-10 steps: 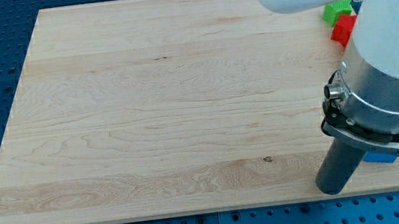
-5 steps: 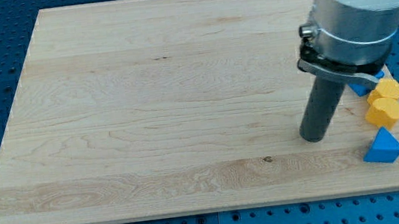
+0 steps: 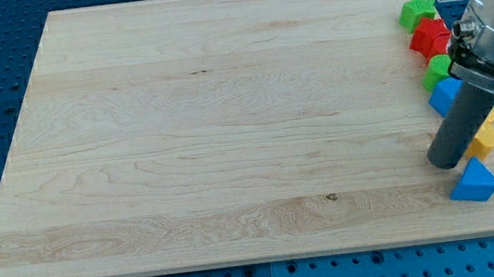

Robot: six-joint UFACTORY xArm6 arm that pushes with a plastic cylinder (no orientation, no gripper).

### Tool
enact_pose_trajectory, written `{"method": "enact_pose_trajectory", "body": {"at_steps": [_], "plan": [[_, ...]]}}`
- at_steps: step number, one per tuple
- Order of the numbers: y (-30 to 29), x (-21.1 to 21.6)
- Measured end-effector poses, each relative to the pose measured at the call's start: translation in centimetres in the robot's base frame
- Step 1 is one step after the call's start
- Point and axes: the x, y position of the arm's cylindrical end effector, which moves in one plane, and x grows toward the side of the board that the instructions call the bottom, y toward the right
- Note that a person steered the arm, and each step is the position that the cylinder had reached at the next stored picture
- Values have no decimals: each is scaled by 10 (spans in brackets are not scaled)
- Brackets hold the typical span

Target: Place the blue triangle at the bottom of the yellow heart

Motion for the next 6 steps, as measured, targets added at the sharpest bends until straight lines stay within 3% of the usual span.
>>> {"method": "enact_pose_trajectory", "body": {"at_steps": [2,4,6], "plan": [[7,21],[-34,29],[-20,75]]}}
